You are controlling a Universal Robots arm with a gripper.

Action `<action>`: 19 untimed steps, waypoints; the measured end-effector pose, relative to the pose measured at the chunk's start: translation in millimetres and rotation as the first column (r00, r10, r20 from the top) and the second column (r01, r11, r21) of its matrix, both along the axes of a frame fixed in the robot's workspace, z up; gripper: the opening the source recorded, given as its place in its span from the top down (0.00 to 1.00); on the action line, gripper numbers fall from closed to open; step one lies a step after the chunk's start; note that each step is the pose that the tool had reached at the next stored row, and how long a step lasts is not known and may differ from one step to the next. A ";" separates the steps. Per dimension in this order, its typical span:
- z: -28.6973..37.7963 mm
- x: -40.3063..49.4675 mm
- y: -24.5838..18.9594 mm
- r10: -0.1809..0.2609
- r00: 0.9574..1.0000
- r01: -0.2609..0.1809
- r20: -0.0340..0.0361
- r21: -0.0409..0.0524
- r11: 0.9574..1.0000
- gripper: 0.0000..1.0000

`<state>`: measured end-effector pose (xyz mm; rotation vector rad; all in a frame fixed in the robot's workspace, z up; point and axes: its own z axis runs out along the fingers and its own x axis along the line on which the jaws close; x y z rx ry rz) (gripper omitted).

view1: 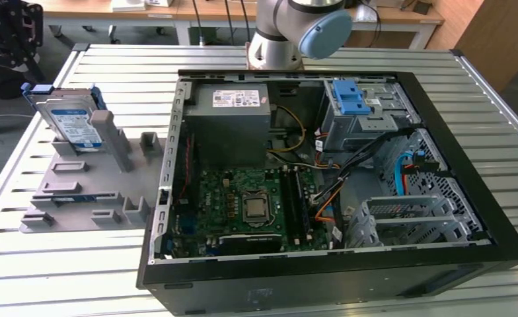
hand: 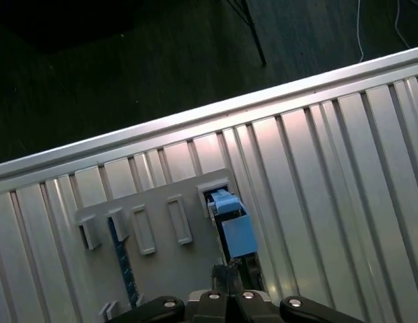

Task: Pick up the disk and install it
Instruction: 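Pick up the disk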

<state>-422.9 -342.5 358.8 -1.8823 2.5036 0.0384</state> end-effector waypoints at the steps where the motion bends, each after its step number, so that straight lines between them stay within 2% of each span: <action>1: -0.2 0.0 0.0 0.018 1.000 -0.018 0.000 0.000 1.000 0.89; 4: -1.0 0.0 0.0 0.072 0.997 -0.072 0.000 0.000 0.997 0.89; 8: -2.5 -0.7 -0.1 0.139 0.990 -0.139 0.000 0.000 0.990 0.89; 12: -3.8 -5.1 2.4 0.142 0.990 -0.142 0.000 -0.001 0.990 0.89; 15: -5.2 -12.2 3.8 0.142 0.990 -0.142 0.000 -0.001 0.990 0.89; 17: -5.4 -12.5 5.7 0.142 0.990 -0.142 0.000 -0.002 0.990 0.89; 18: -5.6 -12.5 6.3 0.142 0.990 -0.142 0.000 -0.002 0.990 0.89; 19: -6.0 -12.3 6.9 0.143 0.990 -0.143 0.000 -0.001 0.990 0.83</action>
